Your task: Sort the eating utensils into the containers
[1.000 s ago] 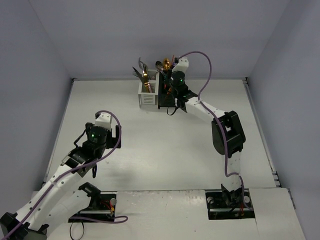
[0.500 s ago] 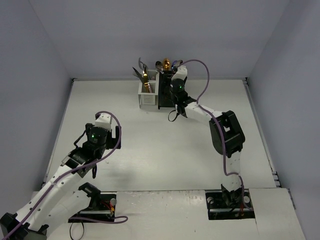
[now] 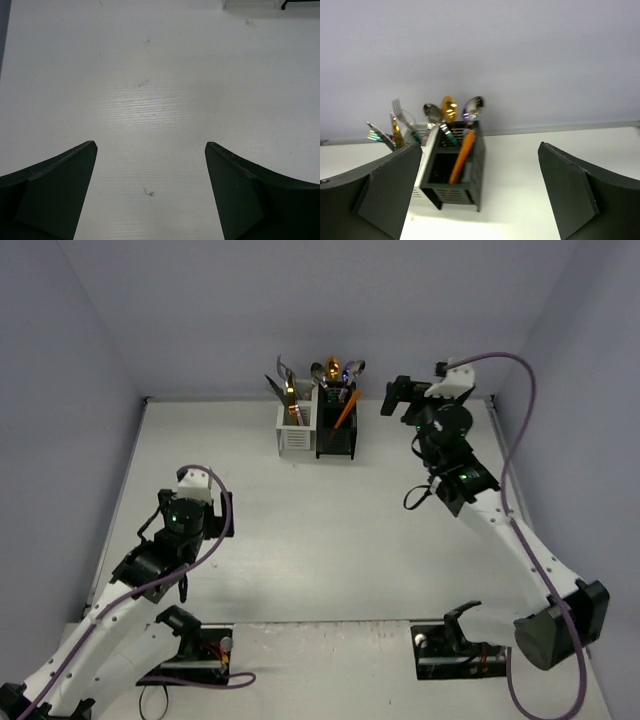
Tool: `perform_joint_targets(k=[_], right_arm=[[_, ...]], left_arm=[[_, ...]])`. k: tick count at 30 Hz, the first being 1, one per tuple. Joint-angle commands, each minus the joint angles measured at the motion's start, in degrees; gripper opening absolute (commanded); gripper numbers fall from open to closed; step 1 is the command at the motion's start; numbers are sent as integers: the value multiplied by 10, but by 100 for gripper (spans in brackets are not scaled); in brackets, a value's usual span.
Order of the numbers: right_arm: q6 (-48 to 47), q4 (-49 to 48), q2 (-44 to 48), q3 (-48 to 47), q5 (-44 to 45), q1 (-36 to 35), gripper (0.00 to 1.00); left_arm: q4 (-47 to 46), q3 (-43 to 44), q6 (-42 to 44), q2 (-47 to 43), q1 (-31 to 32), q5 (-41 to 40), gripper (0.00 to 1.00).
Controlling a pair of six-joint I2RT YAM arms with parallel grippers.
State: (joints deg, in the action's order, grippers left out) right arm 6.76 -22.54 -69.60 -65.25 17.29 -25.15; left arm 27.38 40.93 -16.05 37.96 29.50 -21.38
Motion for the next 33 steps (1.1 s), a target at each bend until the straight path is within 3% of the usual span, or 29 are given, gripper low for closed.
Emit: perform_joint_targets(k=[1, 6, 13, 19, 33], right_arm=[[-39, 98, 136, 62, 43, 7, 100], [-35, 197, 247, 101, 88, 8, 100], [-52, 234, 363, 137, 104, 8, 100], [-57, 267, 391, 130, 129, 8, 100], [-41, 286, 389, 102, 86, 7, 100]], left_arm=[[9, 65, 4, 1, -7, -39, 90], [27, 109, 17, 2, -8, -65, 96], [42, 135, 28, -7, -8, -82, 97], [44, 146, 37, -20, -8, -82, 97], [55, 153, 30, -29, -8, -65, 97]])
